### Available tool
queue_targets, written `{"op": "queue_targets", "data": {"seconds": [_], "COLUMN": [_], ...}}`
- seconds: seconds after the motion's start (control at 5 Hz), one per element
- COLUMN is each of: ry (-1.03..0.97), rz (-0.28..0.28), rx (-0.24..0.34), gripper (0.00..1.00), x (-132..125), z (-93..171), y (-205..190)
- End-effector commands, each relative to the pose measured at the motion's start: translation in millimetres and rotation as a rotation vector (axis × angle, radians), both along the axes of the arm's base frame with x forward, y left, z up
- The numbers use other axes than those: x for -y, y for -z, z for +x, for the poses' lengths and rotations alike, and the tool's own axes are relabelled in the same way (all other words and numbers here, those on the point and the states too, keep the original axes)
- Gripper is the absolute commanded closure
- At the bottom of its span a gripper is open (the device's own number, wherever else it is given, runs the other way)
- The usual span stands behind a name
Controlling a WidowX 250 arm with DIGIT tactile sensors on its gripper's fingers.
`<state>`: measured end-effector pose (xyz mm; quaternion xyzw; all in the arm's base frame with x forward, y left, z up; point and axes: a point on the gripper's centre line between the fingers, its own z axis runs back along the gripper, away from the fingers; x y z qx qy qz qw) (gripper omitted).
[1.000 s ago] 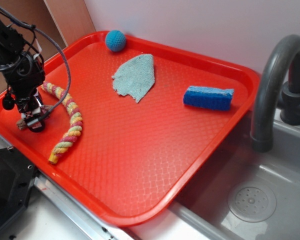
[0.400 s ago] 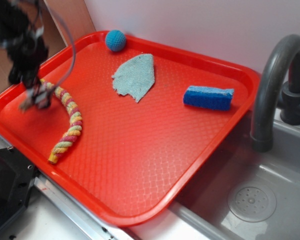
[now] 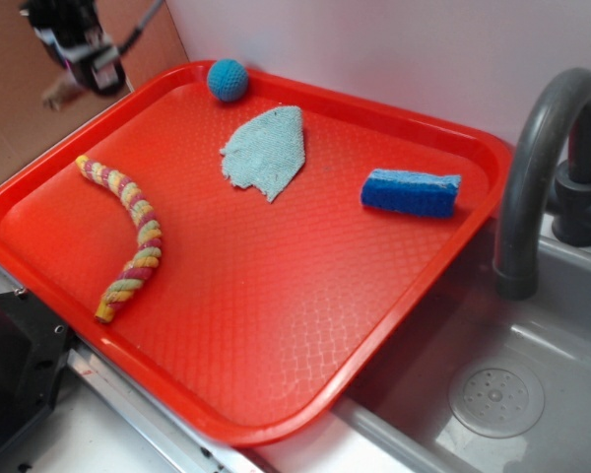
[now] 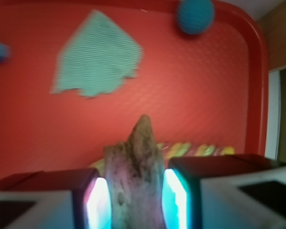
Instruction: Grab the wood chip.
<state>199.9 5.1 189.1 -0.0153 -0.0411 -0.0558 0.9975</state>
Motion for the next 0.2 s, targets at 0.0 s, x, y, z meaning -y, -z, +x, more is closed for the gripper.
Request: {"op": "queue_targets", "data": {"seconds": [0.0], "ry": [0.074], "rz": [-0.153], "rx": [0.050], "gripper": [1.00], "x": [36.2], "z": [-1.6], "y": [-51.8]}}
